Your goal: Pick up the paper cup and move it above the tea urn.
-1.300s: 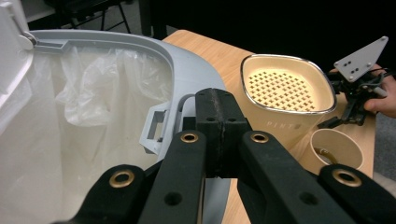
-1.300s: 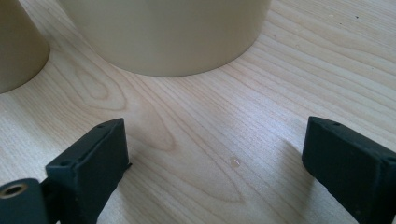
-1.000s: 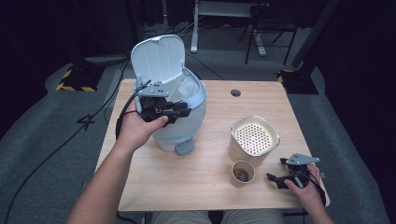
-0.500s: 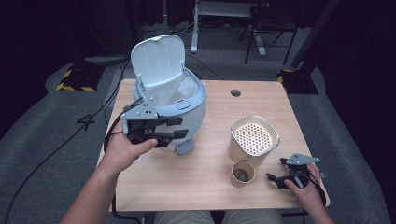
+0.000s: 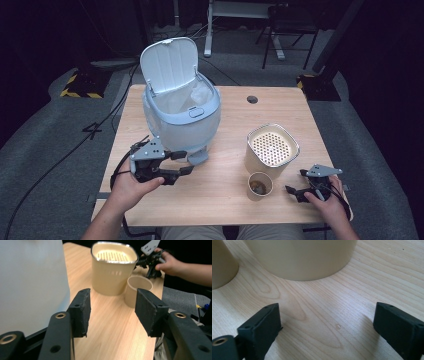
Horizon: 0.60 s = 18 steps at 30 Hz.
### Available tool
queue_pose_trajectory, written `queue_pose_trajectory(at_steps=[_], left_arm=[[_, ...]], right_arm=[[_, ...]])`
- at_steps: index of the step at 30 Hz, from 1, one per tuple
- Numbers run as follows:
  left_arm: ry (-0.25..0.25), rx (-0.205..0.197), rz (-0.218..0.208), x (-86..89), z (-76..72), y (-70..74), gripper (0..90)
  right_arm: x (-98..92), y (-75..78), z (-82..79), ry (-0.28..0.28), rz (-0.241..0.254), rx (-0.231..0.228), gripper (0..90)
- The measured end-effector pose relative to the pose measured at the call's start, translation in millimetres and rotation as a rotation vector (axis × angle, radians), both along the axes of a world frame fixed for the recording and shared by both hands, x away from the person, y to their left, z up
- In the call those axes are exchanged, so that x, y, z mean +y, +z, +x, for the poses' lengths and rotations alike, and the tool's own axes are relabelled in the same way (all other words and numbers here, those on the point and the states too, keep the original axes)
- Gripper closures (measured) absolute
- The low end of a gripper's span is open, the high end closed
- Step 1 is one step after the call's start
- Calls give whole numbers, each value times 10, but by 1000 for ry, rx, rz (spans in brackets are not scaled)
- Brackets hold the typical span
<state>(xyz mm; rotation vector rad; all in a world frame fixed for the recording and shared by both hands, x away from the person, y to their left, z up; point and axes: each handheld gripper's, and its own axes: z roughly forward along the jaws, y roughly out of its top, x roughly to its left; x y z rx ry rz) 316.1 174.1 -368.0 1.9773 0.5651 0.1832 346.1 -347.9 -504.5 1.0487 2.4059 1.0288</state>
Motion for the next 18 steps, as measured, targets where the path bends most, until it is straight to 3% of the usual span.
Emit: queue_pose_trajectory(at_steps=[2, 4, 10, 11, 15, 18], left_arm=[[6, 7, 5, 1, -2, -63, 454], [38, 17, 28, 4, -1, -257, 443], [85, 61, 19, -18, 20, -552, 390], [102, 68, 59, -26, 40, -642, 383], [142, 75, 74, -33, 72, -755, 356], [180, 106, 106, -74, 120, -935, 330]], right_arm=[[-2, 1, -4, 11, 3, -7, 127], [-4, 5, -16, 26, 11, -11, 153], [0, 5, -26, 17, 13, -10, 158], [0, 6, -27, 16, 13, -10, 158], [-2, 6, -26, 16, 15, -9, 162], [-3, 6, -26, 16, 15, -9, 163]])
